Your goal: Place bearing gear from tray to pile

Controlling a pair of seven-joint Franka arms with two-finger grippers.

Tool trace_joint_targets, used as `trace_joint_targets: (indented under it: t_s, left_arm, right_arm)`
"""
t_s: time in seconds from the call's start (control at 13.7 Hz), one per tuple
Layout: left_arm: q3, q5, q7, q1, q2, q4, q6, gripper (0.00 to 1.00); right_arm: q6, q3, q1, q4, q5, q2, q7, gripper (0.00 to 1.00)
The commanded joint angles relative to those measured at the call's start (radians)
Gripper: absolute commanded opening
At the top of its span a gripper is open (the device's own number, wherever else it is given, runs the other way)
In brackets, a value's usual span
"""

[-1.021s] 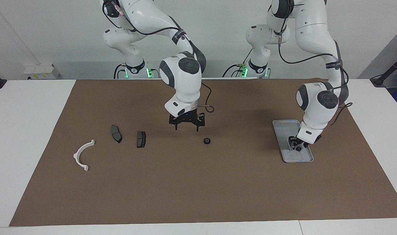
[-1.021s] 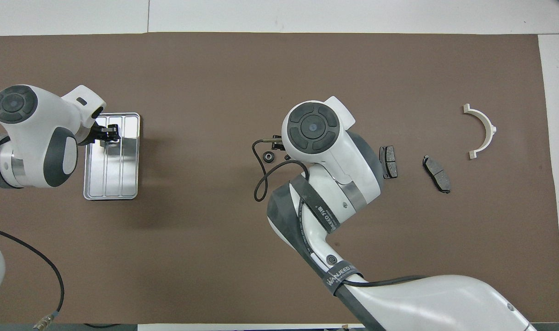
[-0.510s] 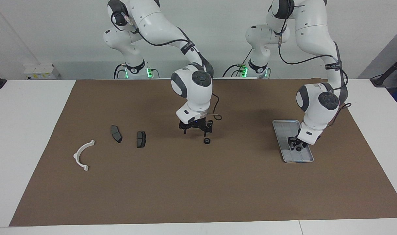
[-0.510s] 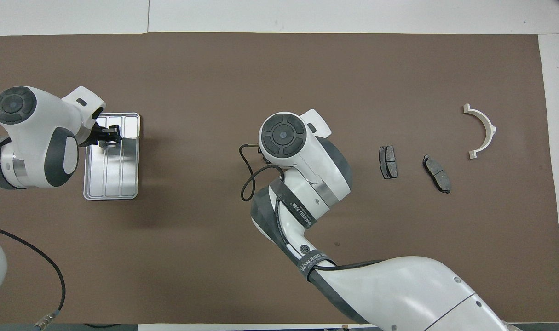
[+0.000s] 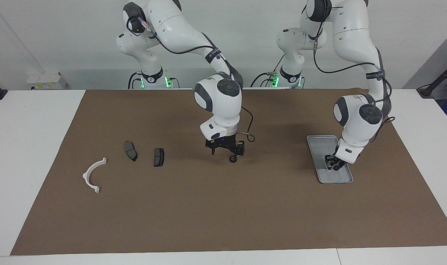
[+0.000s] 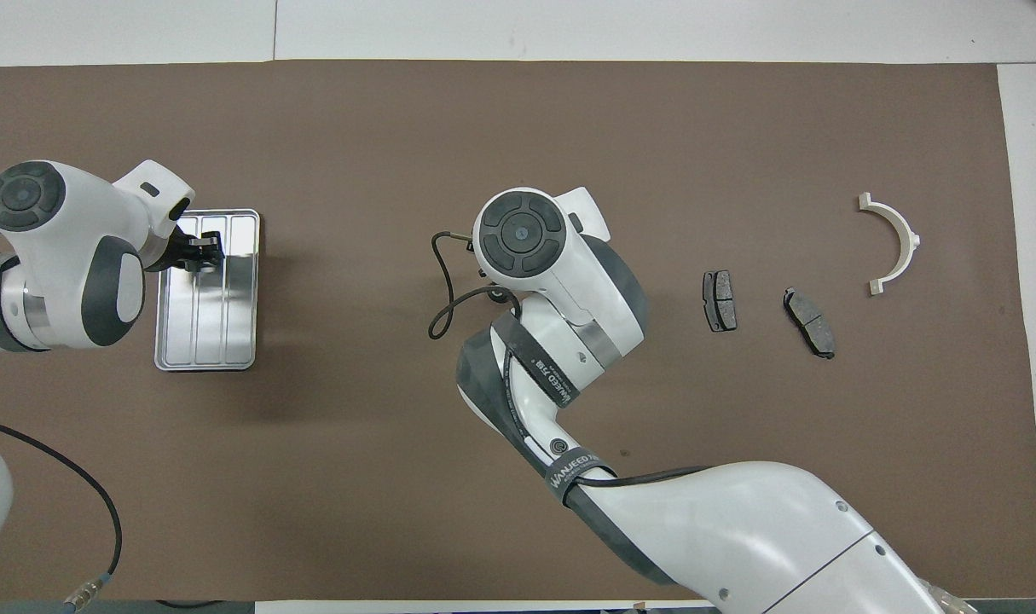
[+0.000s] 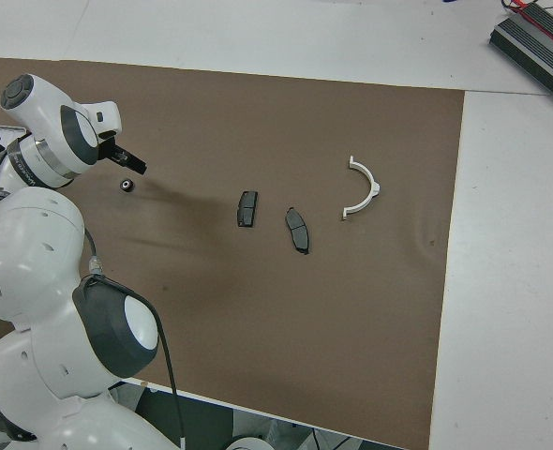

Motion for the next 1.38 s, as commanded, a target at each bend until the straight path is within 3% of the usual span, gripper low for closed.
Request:
trace_joint_targets:
  t_s: [0.0,0.15,0.58,0.73,0.87,0.95,1.17,1.31]
  left_arm:
    - [-0.006,-0.009,0.009,0.017,0.004,-0.015,0.034,0.5]
    - [-0.006,-0.009,0.01,0.023,0.006,-0.015,0.034,0.5]
    - [-0.008,-0.028,0.009,0.02,0.017,-0.022,0.065,0.35]
    - [-0.008,-0.028,0.009,0.02,0.015,-0.03,0.077,0.25]
    - [-0.008,-0.028,0.01,0.018,0.017,-0.033,0.079,0.03]
    - [-0.008,-0.028,0.01,0.018,0.015,-0.033,0.077,0.0]
    - [-0.012,-0.028,0.007,0.02,0.014,-0.022,0.056,0.0]
    - [-0.009,-0.102,0.001,0.012,0.013,0.011,0.007,0.0]
  right_arm:
    - [-0.004,0.005,-0.003,0.072,0.006,0.056,0.031,1.0]
    - [-0.018,0.005,0.011,0.08,0.032,0.057,0.042,1.0]
    - [0.0,0.007,0.046,0.053,0.052,0.05,0.099,1.0]
    - [0.006,0.01,0.04,0.001,0.049,0.042,0.067,1.0]
    - [0.023,0.01,0.036,-0.019,0.052,0.044,0.01,1.0]
    - [0.029,0.011,0.032,-0.023,0.055,0.044,0.007,1.0]
    - [0.034,0.011,0.031,-0.02,0.081,0.044,-0.013,1.0]
    - [0.049,0.011,0.034,-0.021,0.082,0.044,-0.012,1.0]
